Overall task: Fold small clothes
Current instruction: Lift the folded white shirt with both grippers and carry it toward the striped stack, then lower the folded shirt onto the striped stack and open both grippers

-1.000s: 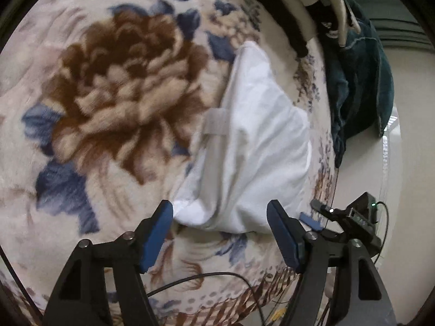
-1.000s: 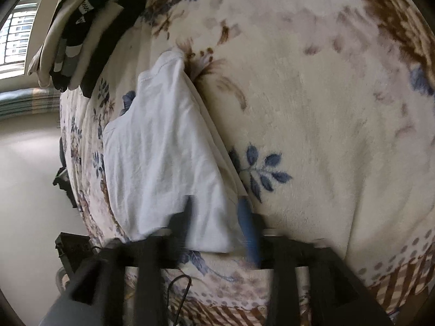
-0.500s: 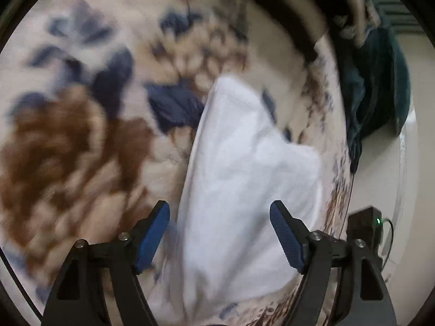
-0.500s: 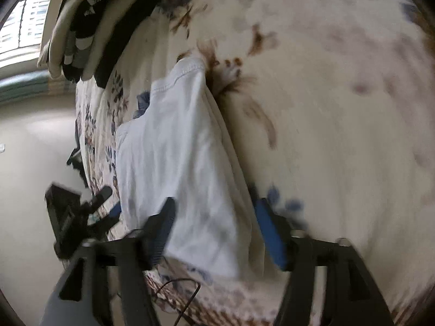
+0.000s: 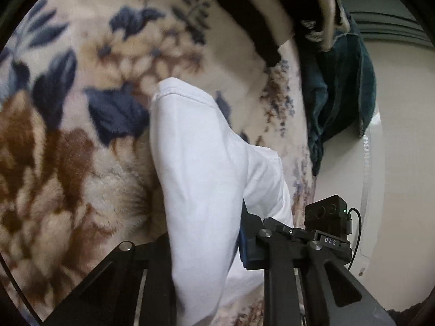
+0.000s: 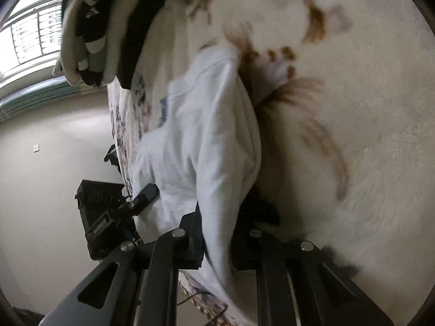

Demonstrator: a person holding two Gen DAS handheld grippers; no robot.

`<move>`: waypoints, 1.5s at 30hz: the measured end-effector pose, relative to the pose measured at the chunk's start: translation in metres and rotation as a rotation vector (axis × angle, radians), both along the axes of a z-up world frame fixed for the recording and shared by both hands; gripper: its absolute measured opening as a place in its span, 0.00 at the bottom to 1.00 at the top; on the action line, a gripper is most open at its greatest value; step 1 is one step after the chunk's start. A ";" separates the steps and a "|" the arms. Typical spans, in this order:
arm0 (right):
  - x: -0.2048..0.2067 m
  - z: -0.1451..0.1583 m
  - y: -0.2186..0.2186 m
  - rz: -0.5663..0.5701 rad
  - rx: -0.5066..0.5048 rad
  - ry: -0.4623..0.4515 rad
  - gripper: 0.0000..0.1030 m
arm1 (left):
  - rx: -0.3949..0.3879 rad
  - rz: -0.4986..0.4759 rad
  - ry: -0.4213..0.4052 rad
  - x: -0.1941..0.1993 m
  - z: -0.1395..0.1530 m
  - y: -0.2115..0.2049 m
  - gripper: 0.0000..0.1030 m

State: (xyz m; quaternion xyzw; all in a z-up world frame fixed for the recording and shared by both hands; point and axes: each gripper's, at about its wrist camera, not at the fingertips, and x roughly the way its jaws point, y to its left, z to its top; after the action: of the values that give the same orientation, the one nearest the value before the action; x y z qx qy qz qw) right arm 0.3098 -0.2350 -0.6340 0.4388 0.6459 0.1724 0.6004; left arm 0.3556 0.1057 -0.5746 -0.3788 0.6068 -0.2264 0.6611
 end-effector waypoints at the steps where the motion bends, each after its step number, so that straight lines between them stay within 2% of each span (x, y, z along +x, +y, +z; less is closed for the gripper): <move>1: 0.001 0.007 -0.003 -0.008 0.000 -0.003 0.13 | -0.006 0.005 -0.008 0.001 0.010 0.005 0.17; 6: 0.015 0.068 0.004 -0.037 -0.024 -0.062 0.13 | -0.025 -0.011 -0.073 0.022 0.072 0.020 0.17; 11: 0.060 0.159 0.021 -0.026 -0.048 -0.174 0.13 | -0.028 -0.010 -0.182 0.075 0.155 0.040 0.17; 15: 0.121 0.226 0.037 -0.030 -0.062 -0.269 0.13 | -0.011 -0.013 -0.263 0.140 0.212 0.051 0.17; 18: 0.180 0.258 0.045 -0.046 -0.073 -0.324 0.13 | 0.023 -0.014 -0.303 0.212 0.241 0.054 0.17; 22: 0.266 0.277 0.058 -0.064 -0.120 -0.373 0.13 | 0.091 -0.038 -0.337 0.292 0.254 0.055 0.18; 26: 0.352 0.275 0.070 -0.063 -0.188 -0.388 0.12 | 0.149 -0.057 -0.293 0.363 0.233 0.047 0.20; 29: 0.397 0.257 0.076 -0.055 -0.224 -0.353 0.13 | 0.249 -0.081 -0.244 0.386 0.214 0.040 0.21; 31: 0.417 0.249 0.086 -0.005 -0.311 -0.337 0.13 | 0.355 -0.103 -0.273 0.388 0.213 0.032 0.23; 32: 0.427 0.245 0.092 0.033 -0.370 -0.320 0.16 | 0.424 -0.111 -0.287 0.386 0.215 0.029 0.31; 33: 0.434 0.242 0.098 0.064 -0.434 -0.298 0.18 | 0.509 -0.107 -0.300 0.383 0.218 0.025 0.48; 34: 0.436 0.242 0.097 0.074 -0.471 -0.286 0.23 | 0.561 -0.100 -0.320 0.380 0.221 0.024 0.59; 35: 0.436 0.243 0.098 0.082 -0.510 -0.281 0.38 | 0.599 -0.089 -0.340 0.376 0.225 0.023 0.81; 36: 0.433 0.247 0.098 0.081 -0.543 -0.291 0.48 | 0.627 -0.072 -0.351 0.371 0.229 0.022 0.94; 37: 0.435 0.251 0.099 0.076 -0.577 -0.299 0.67 | 0.659 -0.060 -0.362 0.364 0.234 0.021 0.96; 38: 0.431 0.256 0.101 0.074 -0.612 -0.313 0.80 | 0.701 -0.053 -0.376 0.357 0.238 0.019 0.96; 39: 0.426 0.264 0.103 0.075 -0.668 -0.329 0.83 | 0.752 -0.044 -0.392 0.349 0.242 0.016 0.97; 41: 0.405 0.281 0.109 0.088 -0.782 -0.341 0.96 | 0.822 -0.039 -0.401 0.331 0.246 0.012 1.00; 45: 0.365 0.306 0.116 0.093 -1.007 -0.372 0.99 | 0.882 -0.037 -0.388 0.293 0.250 0.006 1.00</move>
State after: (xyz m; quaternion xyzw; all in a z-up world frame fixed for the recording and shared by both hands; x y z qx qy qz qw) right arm 0.6744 -0.1191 -0.3285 0.0294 0.5503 -0.0575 0.8324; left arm 0.6483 0.1116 -0.3244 -0.0019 0.5169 -0.0258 0.8557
